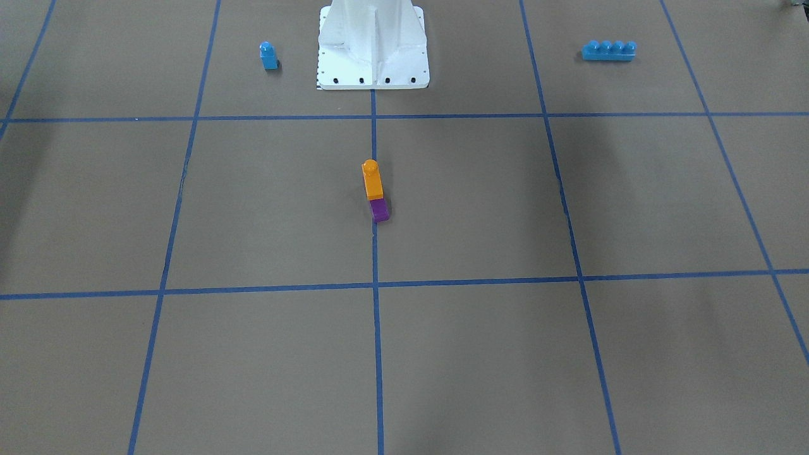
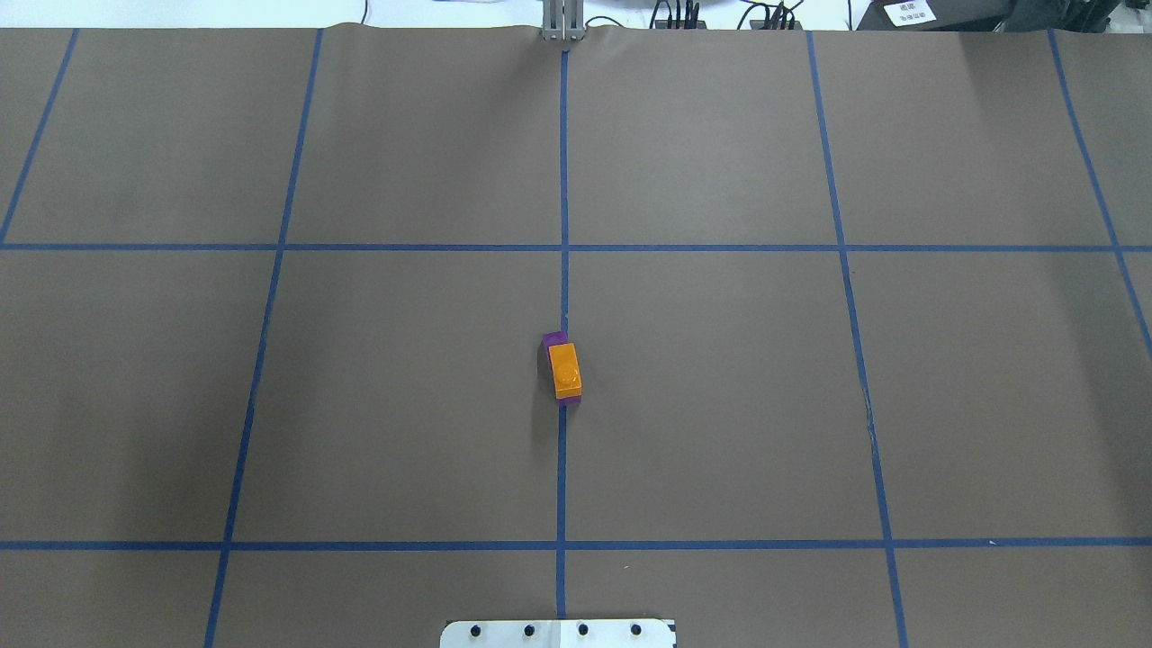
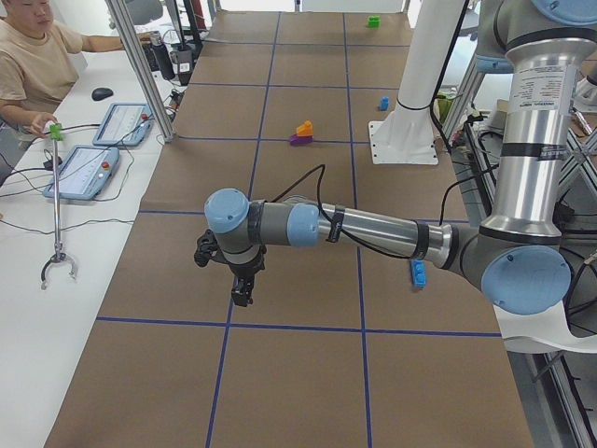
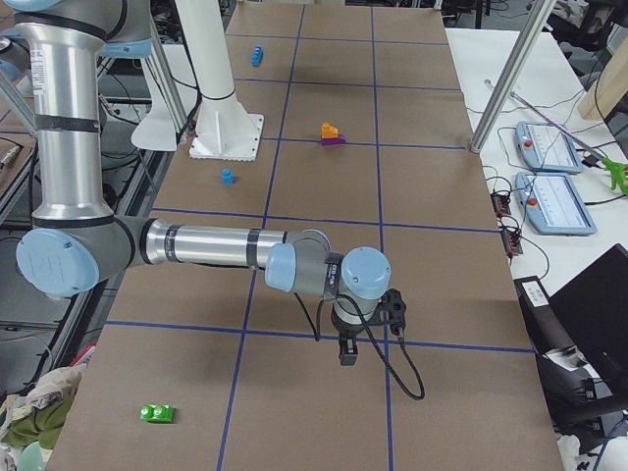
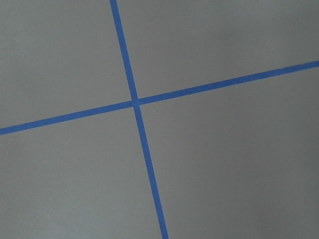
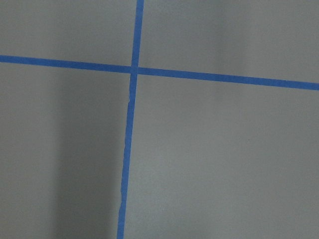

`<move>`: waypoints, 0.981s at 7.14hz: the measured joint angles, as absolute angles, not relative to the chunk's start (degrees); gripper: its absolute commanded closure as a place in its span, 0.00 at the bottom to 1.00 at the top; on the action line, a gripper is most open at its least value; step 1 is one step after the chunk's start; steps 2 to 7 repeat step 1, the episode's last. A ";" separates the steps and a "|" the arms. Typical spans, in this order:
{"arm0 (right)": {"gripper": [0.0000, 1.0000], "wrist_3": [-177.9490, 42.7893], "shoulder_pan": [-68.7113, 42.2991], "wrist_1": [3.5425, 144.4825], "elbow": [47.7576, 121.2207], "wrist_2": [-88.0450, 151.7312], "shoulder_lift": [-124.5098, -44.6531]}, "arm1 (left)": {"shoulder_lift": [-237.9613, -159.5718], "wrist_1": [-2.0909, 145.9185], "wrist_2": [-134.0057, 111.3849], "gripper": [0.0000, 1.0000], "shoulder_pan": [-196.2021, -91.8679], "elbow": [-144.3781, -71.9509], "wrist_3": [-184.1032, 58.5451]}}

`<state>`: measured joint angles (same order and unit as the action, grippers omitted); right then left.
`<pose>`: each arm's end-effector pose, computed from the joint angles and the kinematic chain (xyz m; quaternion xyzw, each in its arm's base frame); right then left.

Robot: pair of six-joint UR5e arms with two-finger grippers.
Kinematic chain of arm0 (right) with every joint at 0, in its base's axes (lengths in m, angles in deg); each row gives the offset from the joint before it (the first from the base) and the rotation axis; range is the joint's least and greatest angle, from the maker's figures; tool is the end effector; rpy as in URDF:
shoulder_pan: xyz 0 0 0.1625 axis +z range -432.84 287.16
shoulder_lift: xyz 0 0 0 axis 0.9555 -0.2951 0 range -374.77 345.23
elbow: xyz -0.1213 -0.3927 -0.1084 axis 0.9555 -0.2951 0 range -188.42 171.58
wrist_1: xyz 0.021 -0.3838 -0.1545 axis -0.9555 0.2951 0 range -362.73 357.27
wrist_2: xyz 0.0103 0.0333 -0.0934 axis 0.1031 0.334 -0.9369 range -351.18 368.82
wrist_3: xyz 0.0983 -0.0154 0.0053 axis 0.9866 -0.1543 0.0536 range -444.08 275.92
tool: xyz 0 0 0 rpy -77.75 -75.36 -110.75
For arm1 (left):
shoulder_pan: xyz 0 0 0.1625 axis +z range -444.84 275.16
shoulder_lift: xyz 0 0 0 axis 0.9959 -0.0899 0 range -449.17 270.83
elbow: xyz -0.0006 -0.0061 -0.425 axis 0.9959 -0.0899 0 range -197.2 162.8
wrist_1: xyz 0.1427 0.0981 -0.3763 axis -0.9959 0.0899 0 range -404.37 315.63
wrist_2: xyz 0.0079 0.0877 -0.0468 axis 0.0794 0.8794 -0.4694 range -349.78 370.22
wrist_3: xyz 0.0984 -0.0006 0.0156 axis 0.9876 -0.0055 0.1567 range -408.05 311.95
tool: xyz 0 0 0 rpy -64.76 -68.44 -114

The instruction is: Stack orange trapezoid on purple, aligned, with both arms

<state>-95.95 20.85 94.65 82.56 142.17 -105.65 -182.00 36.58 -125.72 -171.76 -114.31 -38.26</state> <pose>0.0953 -0.4703 0.6712 -0.0086 -0.3732 -0.0428 0.9267 -0.0343 -0.5106 0.5871 0.0299 0.3892 0.1062 0.9145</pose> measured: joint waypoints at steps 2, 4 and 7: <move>0.00 -95.93 20.85 94.65 82.60 142.19 -105.65 | -182.04 36.58 -125.69 0.00 -171.76 -114.58 -38.27; 0.00 -95.93 20.85 94.65 82.60 142.19 -105.65 | -182.04 36.58 -125.69 0.00 -171.76 -114.58 -38.27; 0.00 -95.93 20.85 94.65 82.60 142.19 -105.65 | -182.04 36.58 -125.69 0.00 -171.76 -114.58 -38.27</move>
